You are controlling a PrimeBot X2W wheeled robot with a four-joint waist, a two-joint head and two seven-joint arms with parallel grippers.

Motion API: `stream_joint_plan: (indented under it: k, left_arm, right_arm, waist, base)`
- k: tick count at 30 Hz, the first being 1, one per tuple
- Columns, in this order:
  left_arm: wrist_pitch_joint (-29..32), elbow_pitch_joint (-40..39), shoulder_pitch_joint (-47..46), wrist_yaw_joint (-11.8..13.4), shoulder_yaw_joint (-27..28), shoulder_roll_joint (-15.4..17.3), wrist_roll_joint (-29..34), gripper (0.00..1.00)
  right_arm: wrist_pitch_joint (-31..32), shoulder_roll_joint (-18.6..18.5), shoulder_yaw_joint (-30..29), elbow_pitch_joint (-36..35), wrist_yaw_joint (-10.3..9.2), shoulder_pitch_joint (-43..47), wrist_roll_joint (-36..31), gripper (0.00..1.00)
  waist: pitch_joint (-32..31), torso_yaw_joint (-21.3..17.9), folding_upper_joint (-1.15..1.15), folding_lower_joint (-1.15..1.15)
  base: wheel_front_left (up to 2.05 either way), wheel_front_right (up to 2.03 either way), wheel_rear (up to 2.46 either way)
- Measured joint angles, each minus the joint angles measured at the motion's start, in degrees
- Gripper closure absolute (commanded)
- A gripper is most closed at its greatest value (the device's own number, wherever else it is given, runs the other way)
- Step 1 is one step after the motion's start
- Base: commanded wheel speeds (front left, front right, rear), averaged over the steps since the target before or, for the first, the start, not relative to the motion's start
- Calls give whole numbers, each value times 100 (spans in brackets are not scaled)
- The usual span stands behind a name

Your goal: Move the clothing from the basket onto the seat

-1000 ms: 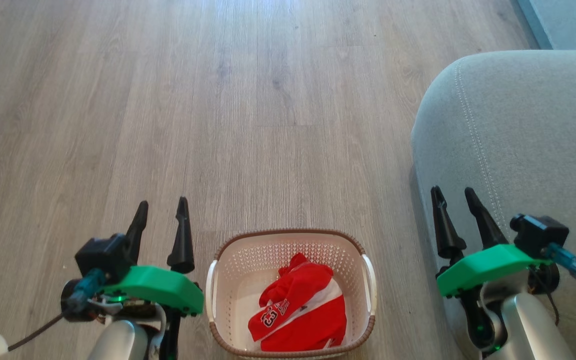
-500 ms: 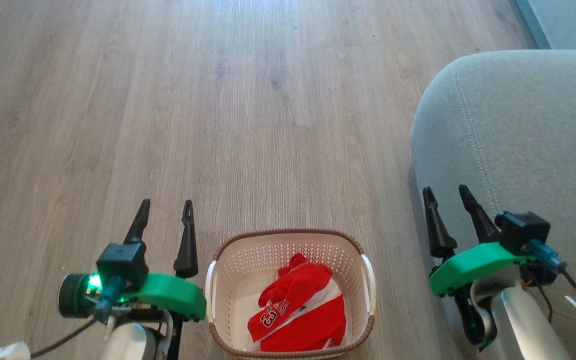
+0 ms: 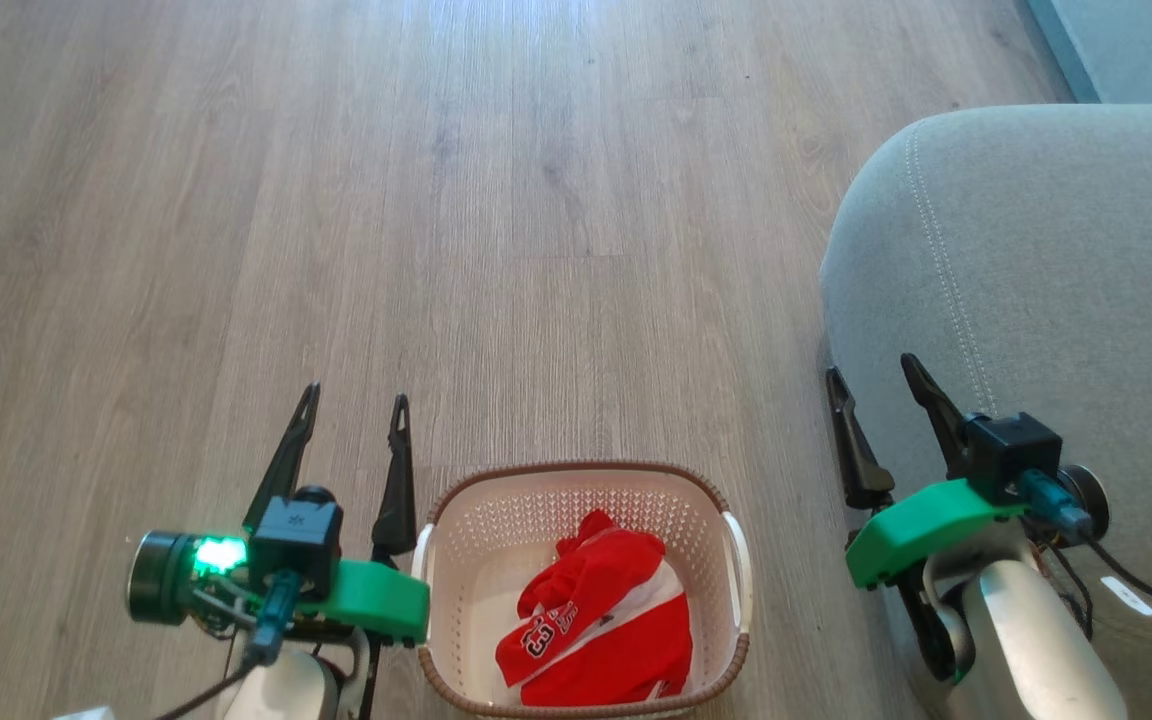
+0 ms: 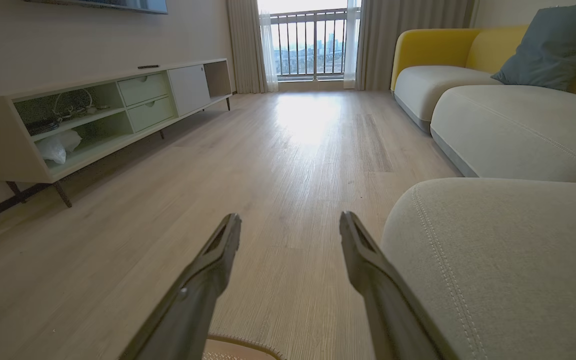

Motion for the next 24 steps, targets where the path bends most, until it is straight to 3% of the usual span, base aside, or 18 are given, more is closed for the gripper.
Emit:
stream_joint_plan:
  k: [15,24]
  left_arm:
    - [-16,25,3,-148,27,-71,209,0]
    - [-20,363,26,-512,7,-135,208,0]
  right_arm:
    - [-37,-2,37,98,0,-4,-125,0]
    - [-37,-4,-23,131,1,-37,-211,0]
  waist:
    - [2,-25,0,0]
    - [193,-172,0,0]
  base:
    - [0,0,0]
    - [0,0,0]
